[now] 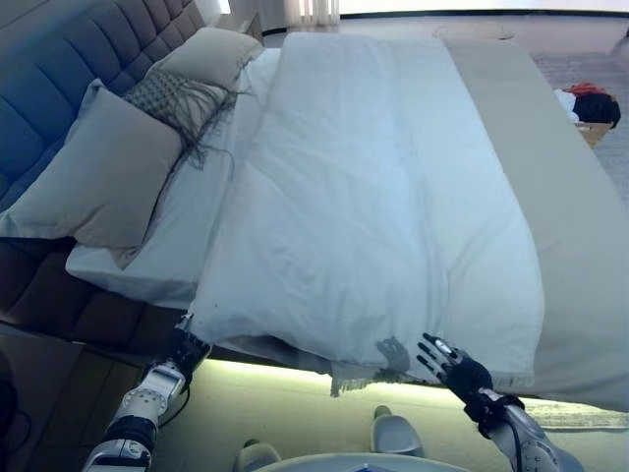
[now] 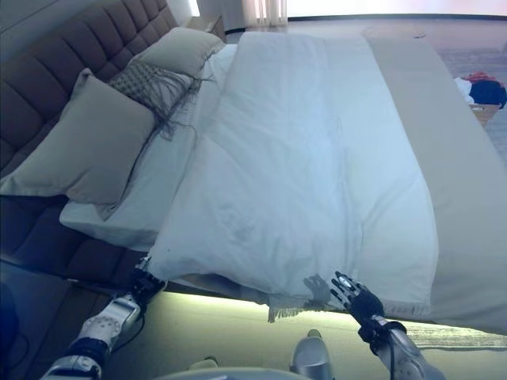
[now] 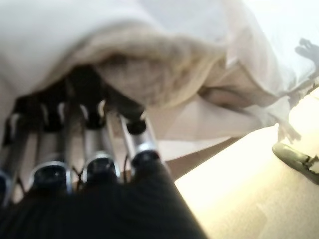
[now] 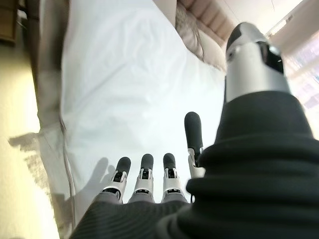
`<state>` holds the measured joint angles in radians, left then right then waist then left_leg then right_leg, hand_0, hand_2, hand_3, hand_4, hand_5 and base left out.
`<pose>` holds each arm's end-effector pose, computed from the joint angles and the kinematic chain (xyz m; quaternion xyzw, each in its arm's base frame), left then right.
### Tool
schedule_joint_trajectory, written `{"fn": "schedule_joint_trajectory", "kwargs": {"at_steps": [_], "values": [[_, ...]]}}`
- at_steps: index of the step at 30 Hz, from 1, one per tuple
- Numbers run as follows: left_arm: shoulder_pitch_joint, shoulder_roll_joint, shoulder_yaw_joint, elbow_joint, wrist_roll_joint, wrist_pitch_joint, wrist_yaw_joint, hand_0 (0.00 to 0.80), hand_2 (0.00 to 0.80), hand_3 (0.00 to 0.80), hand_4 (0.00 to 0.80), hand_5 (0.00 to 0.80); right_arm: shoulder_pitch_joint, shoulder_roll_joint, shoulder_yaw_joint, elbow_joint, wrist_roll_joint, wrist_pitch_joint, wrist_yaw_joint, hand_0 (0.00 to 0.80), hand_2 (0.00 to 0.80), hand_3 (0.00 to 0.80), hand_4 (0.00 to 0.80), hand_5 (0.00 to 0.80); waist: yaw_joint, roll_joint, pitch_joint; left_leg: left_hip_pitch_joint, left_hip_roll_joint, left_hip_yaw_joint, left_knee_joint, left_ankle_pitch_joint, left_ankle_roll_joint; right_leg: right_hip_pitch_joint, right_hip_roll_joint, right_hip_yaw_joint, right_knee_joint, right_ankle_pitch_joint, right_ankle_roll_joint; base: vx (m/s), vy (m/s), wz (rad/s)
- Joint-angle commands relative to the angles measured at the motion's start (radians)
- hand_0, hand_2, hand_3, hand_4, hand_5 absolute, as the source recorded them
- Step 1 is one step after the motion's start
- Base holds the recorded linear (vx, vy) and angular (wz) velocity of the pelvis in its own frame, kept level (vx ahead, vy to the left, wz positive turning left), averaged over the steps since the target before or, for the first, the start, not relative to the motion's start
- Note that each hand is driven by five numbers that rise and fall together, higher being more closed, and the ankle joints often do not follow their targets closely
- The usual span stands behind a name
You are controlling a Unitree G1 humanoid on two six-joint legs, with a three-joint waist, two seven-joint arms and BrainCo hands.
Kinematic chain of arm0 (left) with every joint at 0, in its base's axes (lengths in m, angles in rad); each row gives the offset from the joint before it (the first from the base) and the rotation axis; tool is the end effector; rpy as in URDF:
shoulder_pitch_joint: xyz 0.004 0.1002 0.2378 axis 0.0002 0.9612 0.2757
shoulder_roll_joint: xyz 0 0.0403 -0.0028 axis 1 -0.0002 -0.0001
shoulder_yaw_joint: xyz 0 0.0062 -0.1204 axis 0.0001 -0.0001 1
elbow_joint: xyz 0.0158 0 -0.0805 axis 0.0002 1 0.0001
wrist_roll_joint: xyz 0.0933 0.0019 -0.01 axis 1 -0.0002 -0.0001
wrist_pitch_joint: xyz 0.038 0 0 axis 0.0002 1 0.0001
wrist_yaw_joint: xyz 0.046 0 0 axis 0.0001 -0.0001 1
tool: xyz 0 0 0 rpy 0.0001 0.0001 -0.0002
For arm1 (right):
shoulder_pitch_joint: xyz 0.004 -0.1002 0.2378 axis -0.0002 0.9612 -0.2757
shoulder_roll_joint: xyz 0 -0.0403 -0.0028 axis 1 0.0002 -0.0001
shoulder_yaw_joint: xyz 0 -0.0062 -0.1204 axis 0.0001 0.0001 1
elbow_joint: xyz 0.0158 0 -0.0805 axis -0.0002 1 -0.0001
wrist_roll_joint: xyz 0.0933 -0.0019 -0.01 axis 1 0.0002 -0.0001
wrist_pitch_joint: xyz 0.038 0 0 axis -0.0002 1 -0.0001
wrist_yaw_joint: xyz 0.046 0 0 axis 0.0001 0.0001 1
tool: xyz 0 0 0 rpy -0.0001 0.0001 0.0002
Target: Make the bed neatly
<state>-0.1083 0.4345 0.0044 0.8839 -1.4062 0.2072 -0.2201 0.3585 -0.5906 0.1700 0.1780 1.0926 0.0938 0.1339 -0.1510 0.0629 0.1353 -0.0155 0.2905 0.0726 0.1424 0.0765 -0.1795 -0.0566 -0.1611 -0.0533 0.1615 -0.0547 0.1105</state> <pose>0.1603 0.2808 -0.0635 -0.4963 0.2521 0.1721 0.8127 0.0879 -0.2670 -0.0298 0.2646 0.2996 -0.0252 0.9163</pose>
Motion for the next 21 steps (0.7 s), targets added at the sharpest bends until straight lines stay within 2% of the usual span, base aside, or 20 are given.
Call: {"fn": "schedule_joint_trajectory", "kwargs": {"at_steps": [1, 5, 6, 7, 8, 9, 10, 11, 13, 15, 16, 19, 21], "values": [[0.031, 0.114, 0.118, 0.024, 0.022, -0.042, -0.065, 0.8, 0.8, 0.8, 0.8, 0.8, 0.049, 0.006, -0.005, -0.077, 0.018, 0.0, 0.02, 0.0, 0.0, 0.0, 0.0, 0.0, -0.005, -0.003, -0.041, 0.009, 0.079, 0.012, -0.082, 0.167, -0.049, 0.031, -0.023, -0.01, 0.001, -0.015, 0.017, 0.1, 0.518, -0.08], [0.01, 0.146, 0.129, 0.076, 0.049, -0.007, -0.083, 0.8, 0.8, 0.8, 0.8, 0.8, 0.045, 0.006, -0.009, -0.055, 0.037, -0.009, 0.034, 0.0, 0.0, 0.0, 0.0, 0.0, -0.024, 0.004, -0.039, 0.028, 0.058, 0.053, -0.06, 0.076, -0.05, 0.017, -0.13, 0.019, 0.023, 0.009, 0.078, 0.107, 0.478, -0.03], [-0.003, 0.159, 0.131, 0.097, 0.069, 0.004, -0.086, 0.8, 0.8, 0.8, 0.8, 0.8, 0.044, 0.013, -0.01, -0.045, 0.035, -0.012, 0.042, 0.0, 0.0, 0.0, 0.0, 0.0, -0.03, -0.007, -0.04, 0.031, 0.035, 0.089, -0.036, 0.013, -0.032, 0.023, -0.177, 0.022, 0.013, 0.035, 0.104, 0.136, 0.373, -0.09], [-0.012, 0.178, 0.129, 0.111, 0.071, 0.012, -0.077, 0.8, 0.8, 0.8, 0.8, 0.8, 0.043, 0.018, -0.006, -0.04, 0.039, -0.012, 0.049, 0.0, 0.0, 0.0, 0.0, 0.0, -0.03, -0.018, -0.043, 0.03, 0.009, 0.095, -0.02, -0.024, -0.016, 0.024, -0.212, 0.033, -0.009, 0.072, 0.124, 0.137, 0.359, -0.06], [-0.013, 0.2, 0.134, 0.117, 0.072, 0.026, -0.068, 0.8, 0.8, 0.8, 0.8, 0.8, 0.046, 0.02, -0.005, -0.048, 0.054, -0.003, 0.054, 0.041, 0.041, 0.041, 0.041, 0.041, -0.032, -0.025, -0.044, 0.026, -0.015, 0.094, -0.003, -0.046, -0.008, 0.015, -0.237, 0.042, -0.027, 0.107, 0.134, 0.111, 0.334, -0.13], [-0.008, 0.226, 0.145, 0.112, 0.068, 0.038, -0.058, 0.8, 0.8, 0.8, 0.8, 0.8, 0.046, 0.031, -0.006, -0.047, 0.056, 0.01, 0.065, 0.047, 0.047, 0.047, 0.047, 0.047, -0.03, -0.031, -0.044, 0.025, -0.034, 0.105, 0.009, -0.064, 0.005, -0.002, -0.254, 0.034, -0.022, 0.135, 0.137, 0.068, 0.351, -0.27], [0.002, 0.25, 0.167, 0.1, 0.069, 0.045, -0.044, 0.8, 0.8, 0.8, 0.8, 0.8, 0.043, 0.041, 0.0, -0.043, 0.046, 0.018, 0.08, 0.056, 0.056, 0.056, 0.056, 0.056, -0.028, -0.031, -0.038, 0.042, -0.042, 0.12, -0.002, -0.072, 0.019, -0.025, -0.253, 0.027, 0.011, 0.127, 0.136, 0.024, 0.338, -0.37], [0.0, 0.265, 0.18, 0.093, 0.071, 0.05, -0.027, 0.8, 0.8, 0.8, 0.8, 0.8, 0.047, 0.047, 0.005, -0.049, 0.041, 0.02, 0.089, 0.056, 0.056, 0.056, 0.056, 0.056, -0.028, -0.028, -0.035, 0.046, -0.048, 0.125, -0.017, -0.071, 0.028, -0.044, -0.231, 0.026, 0.055, 0.1, 0.135, 0.0, 0.291, -0.43], [-0.031, 0.303, 0.169, 0.097, 0.024, 0.056, 0.015, 0.8, 0.8, 0.8, 0.8, 0.8, 0.081, 0.058, 0.01, -0.061, 0.034, 0.012, 0.121, 0.044, 0.044, 0.044, 0.044, 0.044, -0.024, -0.033, -0.038, 0.028, -0.064, 0.113, -0.018, -0.073, 0.039, -0.039, -0.198, 0.01, 0.06, 0.054, 0.128, 0.004, 0.173, -0.29], [-0.083, 0.319, 0.148, 0.104, 0.01, 0.046, 0.059, 0.8, 0.8, 0.8, 0.8, 0.8, 0.078, 0.055, 0.033, -0.055, 0.046, -0.028, 0.107, 0.053, 0.053, 0.053, 0.053, 0.053, -0.015, -0.04, -0.033, -0.005, -0.074, 0.086, -0.013, -0.064, 0.034, -0.055, -0.189, 0.008, 0.039, 0.085, 0.125, -0.047, 0.055, 0.04], [-0.12, 0.334, 0.142, 0.122, -0.026, 0.037, 0.104, 0.8, 0.8, 0.8, 0.8, 0.8, 0.056, 0.048, 0.051, -0.054, 0.058, -0.041, 0.082, 0.066, 0.066, 0.066, 0.066, 0.066, -0.012, -0.039, -0.026, -0.014, -0.07, 0.078, -0.017, -0.059, 0.031, -0.068, -0.19, 0.0, 0.033, 0.096, 0.124, -0.131, 0.053, 0.23], [-0.213, 0.36, 0.146, 0.248, -0.07, -0.009, 0.119, 0.8, 0.8, 0.8, 0.8, 0.8, -0.008, 0.031, 0.087, -0.038, 0.076, -0.059, 0.062, 0.091, 0.091, 0.091, 0.091, 0.091, -0.02, -0.034, 0.0, -0.039, -0.045, 0.069, -0.038, -0.043, 0.015, -0.095, -0.169, 0.0, 0.012, 0.087, 0.125, -0.143, 0.06, 0.18], [-0.223, 0.347, 0.153, 0.248, -0.085, -0.038, 0.135, 0.8, 0.8, 0.8, 0.8, 0.8, -0.023, 0.026, 0.087, -0.043, 0.065, -0.06, 0.064, 0.082, 0.082, 0.082, 0.082, 0.082, -0.017, -0.035, 0.011, -0.054, -0.035, 0.067, -0.044, -0.033, 0.008, -0.096, -0.158, -0.004, -0.002, 0.086, 0.125, -0.078, 0.012, 0.02]]}}
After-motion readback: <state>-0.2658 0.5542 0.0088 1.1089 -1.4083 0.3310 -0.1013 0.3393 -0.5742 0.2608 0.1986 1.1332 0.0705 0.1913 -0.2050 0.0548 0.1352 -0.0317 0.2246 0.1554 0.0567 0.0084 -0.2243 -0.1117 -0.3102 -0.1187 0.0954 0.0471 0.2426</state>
